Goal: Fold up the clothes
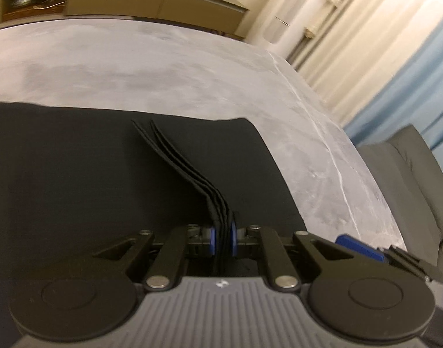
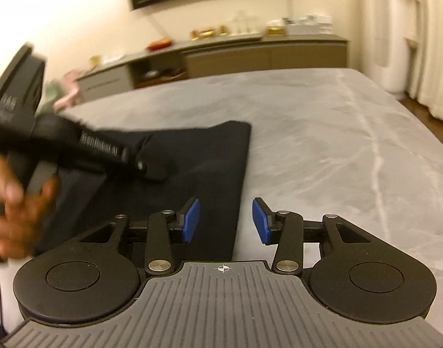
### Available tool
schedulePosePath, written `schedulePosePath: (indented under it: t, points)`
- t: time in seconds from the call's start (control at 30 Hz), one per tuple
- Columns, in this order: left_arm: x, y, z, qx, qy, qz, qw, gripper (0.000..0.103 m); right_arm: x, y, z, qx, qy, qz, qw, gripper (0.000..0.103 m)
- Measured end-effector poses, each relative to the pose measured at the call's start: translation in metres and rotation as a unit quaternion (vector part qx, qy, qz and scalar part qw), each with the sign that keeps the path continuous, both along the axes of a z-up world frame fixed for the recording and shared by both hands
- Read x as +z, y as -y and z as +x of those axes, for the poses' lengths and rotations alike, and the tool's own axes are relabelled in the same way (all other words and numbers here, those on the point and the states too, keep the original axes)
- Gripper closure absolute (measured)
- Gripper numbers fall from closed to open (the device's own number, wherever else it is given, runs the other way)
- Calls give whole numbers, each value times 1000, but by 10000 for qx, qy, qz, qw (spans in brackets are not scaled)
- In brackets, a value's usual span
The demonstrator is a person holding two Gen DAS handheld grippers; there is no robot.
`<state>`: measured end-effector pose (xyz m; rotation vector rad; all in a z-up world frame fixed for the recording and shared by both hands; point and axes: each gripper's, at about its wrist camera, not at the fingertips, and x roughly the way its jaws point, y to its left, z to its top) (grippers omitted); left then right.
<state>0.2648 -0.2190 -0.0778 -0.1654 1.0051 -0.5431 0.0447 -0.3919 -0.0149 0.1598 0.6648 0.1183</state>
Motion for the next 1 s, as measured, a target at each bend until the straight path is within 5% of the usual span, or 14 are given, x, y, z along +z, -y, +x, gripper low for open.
schedulePosePath:
  t: [0.17,0.33,0.4,0.47,0.63,0.73,0.77,0.93,1.0]
  points:
    - [-4,-10,-9,105,104,31,9999,92,-8,17,2,-148,-204,536,9982,57]
    - [-7,-26,-8,230,-97,-185,9995,90,-22,4,14,59,-419,373,9984,57]
    - [2,-28,-14,243,-80,-85,9996,80,-26,-3,18,112,-476,118,9987,57]
    - [16,-34,-23,321,181,60,9993,54,-26,-8,18,127,-441,-153,9988,55]
    - [59,-46,-35,587,850,180,9945,41,-20,-6,5,167,-380,-7,9991,54]
    - [68,-25,-20,130,611,-36,9980,34,-21,-21,3,521,-361,-357,9973,94]
    - [68,-14,-14,-48,570,-55,9983,34,-20,-28,2,590,-265,-630,9959,98]
    - [54,35,7,-890,105,-66,9960,34,0,-45,-19,996,539,-979,9887,100]
    - [48,45,8,-1084,60,171,9939,49,2,-49,-24,1140,741,-994,9857,100]
